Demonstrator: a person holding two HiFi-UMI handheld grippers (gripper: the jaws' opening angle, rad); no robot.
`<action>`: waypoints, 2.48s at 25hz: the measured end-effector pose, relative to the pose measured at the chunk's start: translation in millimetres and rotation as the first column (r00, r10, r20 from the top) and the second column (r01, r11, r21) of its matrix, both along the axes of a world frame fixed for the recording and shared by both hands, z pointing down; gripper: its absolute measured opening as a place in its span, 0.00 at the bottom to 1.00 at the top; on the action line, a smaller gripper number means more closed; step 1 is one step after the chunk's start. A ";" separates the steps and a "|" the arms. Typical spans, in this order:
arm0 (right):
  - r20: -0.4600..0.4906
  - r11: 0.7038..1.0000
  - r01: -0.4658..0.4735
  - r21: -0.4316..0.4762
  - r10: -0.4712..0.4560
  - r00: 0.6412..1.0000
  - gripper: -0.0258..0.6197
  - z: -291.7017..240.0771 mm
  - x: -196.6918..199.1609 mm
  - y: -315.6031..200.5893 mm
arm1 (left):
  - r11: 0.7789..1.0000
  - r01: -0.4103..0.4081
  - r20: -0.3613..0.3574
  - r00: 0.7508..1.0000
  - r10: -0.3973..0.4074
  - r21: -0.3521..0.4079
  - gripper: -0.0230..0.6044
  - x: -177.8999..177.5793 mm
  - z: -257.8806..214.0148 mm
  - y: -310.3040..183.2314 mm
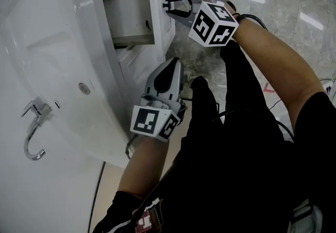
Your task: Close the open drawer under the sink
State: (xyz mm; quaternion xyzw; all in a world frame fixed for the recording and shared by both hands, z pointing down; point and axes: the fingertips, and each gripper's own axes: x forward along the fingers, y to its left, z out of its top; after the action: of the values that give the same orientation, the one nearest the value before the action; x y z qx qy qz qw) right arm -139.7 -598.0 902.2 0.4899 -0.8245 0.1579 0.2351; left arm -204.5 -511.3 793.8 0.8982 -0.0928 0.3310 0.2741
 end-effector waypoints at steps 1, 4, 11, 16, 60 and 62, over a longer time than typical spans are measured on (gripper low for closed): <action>0.000 1.000 -0.001 0.000 0.001 1.000 0.23 -0.6 0.1 -0.2 | 1.000 0.002 0.007 1.000 -0.002 0.002 0.03 -1.0 0.6 -0.3; 0.002 1.000 -0.002 0.000 0.002 1.000 0.23 0.1 -1.0 -2.1 | 1.000 0.008 0.024 1.000 -0.008 0.009 0.03 -4.3 4.6 -3.1; 0.001 1.000 0.000 0.004 0.000 1.000 0.23 -4.6 -4.4 -9.9 | 1.000 0.017 0.031 0.999 -0.017 0.010 0.03 -5.8 3.0 -5.6; 0.012 1.000 0.018 0.012 -0.018 1.000 0.23 1.8 -17.6 -30.7 | 1.000 0.025 0.042 0.999 -0.025 0.005 0.03 -12.5 10.5 -17.7; 0.008 0.999 0.021 0.044 -0.021 1.000 0.23 -0.8 -47.6 -91.4 | 0.999 0.053 0.017 0.998 -0.053 -0.013 0.03 -32.9 10.4 -12.0; 0.009 0.999 0.014 0.050 -0.014 1.000 0.23 -0.6 -46.6 -85.8 | 0.999 0.049 0.016 0.999 -0.049 -0.007 0.03 -33.0 11.8 -3.7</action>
State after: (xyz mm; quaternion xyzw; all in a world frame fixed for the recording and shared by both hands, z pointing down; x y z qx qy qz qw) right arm -186.4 -683.9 901.6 0.4891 -0.8326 0.1381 0.2201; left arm -237.5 -514.9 805.6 0.8919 -0.1159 0.3317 0.2846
